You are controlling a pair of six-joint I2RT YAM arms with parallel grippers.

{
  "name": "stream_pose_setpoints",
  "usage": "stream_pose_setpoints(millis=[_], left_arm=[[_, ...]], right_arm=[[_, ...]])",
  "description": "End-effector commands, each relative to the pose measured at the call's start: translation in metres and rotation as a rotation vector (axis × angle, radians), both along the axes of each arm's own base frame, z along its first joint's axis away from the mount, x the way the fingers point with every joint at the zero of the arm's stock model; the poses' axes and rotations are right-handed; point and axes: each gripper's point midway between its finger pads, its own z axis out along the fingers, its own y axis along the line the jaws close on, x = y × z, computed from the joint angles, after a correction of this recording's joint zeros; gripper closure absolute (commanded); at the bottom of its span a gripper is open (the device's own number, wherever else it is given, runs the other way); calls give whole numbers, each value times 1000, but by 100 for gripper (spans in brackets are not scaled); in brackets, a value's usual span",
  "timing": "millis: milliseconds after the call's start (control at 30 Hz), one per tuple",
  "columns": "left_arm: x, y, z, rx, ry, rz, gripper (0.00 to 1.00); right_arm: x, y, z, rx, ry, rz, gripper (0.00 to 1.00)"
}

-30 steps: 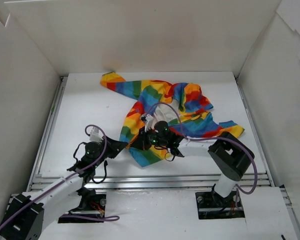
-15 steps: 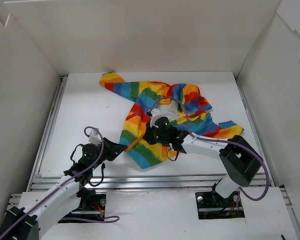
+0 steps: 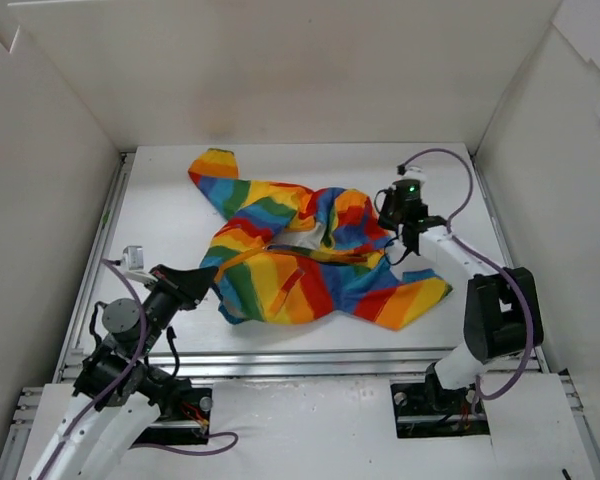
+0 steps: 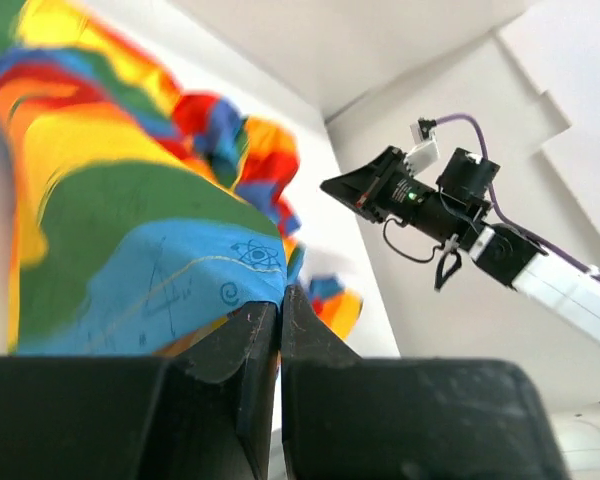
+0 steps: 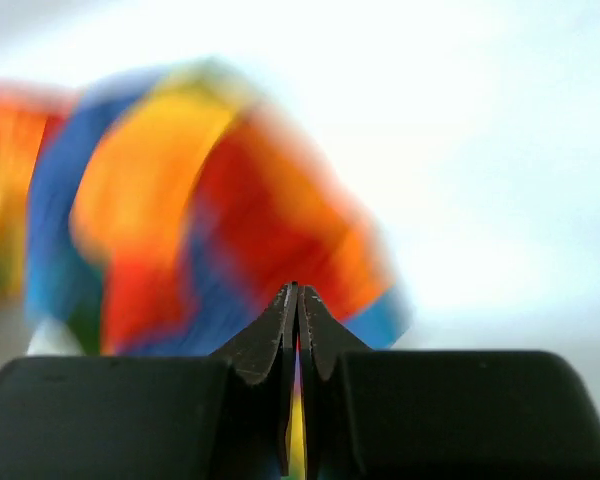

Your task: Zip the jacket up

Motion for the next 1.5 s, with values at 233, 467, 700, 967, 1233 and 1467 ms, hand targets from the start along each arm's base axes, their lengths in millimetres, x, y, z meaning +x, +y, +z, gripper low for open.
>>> stream_pose_setpoints(millis=[233,467,700,967,1233,1467], left_arm=[[4,4,-74,30,174,41,100],[-5,32,-121,127,328,168,78],[-4,68,-73,250,236,306,46],[22,29,-82,334,277,138,56],[16,20,-119,428,340,138,100],[18,5,-125,464,345,96,63]], right_arm=[[-57,145,91,391,-144,561,100],[-129,178,-13,273,84,575,82],[-69,141,-60,32,120,252,16],[47,115,-45,102,28,5,100],[79,61,46,151,-200,-123,64],[-17,77,23,159,-97,15,14]])
